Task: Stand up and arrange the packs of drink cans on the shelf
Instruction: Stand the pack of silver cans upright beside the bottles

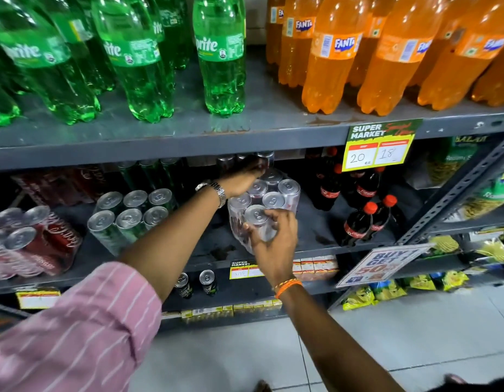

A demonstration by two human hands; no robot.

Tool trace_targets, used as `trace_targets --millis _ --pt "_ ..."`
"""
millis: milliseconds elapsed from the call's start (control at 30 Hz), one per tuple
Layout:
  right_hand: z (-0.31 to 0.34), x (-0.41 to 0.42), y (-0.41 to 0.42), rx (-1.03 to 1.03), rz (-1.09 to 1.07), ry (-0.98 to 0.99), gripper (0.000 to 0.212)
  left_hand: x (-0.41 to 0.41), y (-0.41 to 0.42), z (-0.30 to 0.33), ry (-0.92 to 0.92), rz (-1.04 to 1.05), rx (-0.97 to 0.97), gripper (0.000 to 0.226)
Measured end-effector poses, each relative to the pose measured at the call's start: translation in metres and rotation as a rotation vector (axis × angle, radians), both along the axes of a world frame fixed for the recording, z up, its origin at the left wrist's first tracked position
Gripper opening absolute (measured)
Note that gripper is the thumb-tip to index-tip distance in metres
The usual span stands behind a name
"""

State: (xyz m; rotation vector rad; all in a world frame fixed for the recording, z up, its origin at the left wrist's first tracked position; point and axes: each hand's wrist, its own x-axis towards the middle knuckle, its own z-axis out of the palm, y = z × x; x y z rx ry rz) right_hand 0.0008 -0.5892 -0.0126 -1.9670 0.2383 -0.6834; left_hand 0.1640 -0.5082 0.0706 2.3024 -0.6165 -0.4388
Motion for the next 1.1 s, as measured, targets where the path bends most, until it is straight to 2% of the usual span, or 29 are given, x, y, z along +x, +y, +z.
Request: trace_targets --millis 233,367,467,700,800,967,1100 --pt "0.003 0.008 0.008 -0.070 -0.086 0.032 0.050 -0.001 -0.042 0.002 0.010 -0.218 0.210 0.045" --pt "0.009 0.009 0.007 -0.094 -0.104 0.027 0.049 0.000 -0.041 0.002 -0.060 -0.099 0.202 0.043" --pt "0.009 0.006 -0.003 -0.073 -0.102 0.023 0.048 0.002 -0.031 -0.003 -0.080 -0.004 0.175 0.051" --pt "0.000 0.005 -0.050 0.121 -0.074 0.069 0.051 0.001 0.004 -0.010 -0.107 0.126 0.099 0.044" --pt "0.004 0.018 -0.075 0.257 0.016 0.162 0.052 -0.010 0.029 -0.017 -0.106 0.199 0.080 0.042" --pt "0.021 0.050 -0.104 0.321 0.281 0.285 0.055 -0.044 0.063 -0.033 -0.201 0.323 -0.036 0.044" --pt "0.027 0.075 -0.106 0.379 0.387 0.329 0.052 -0.071 0.078 -0.049 -0.170 0.386 -0.187 0.042"
